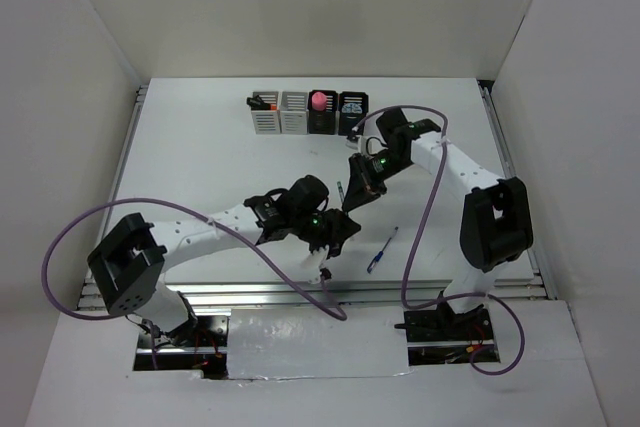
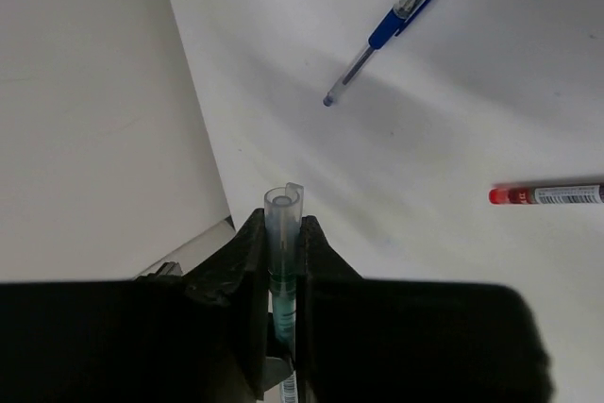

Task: Sort the stationery into containers
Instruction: Pick up the pen from the center of the board.

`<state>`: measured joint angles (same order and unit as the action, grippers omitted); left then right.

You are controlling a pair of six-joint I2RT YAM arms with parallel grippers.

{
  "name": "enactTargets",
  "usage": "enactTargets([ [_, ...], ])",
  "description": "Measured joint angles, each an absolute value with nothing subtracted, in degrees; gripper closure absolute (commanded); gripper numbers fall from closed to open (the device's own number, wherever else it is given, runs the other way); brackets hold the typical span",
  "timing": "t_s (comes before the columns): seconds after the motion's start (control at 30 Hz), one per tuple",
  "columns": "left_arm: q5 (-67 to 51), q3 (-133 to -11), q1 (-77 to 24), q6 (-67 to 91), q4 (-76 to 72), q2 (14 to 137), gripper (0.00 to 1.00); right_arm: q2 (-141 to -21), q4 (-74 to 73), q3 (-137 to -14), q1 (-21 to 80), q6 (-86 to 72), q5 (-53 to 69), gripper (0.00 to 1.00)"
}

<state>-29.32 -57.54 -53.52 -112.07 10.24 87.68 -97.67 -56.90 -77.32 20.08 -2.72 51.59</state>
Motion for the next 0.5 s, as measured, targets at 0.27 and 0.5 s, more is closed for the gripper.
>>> enactTargets([
  [0.27,-32.05,-49.69,-53.80,-110.52,8.51,80.18,1.00,-99.35,-60.97,-84.20,14.04,2.90,52.58,0.34],
  [0.5,-35.16,-54.70,-49.87,-75.50,0.32,74.91,1.00,-95.04,-56.90,-83.79,-3.11,5.93,49.01,0.34],
])
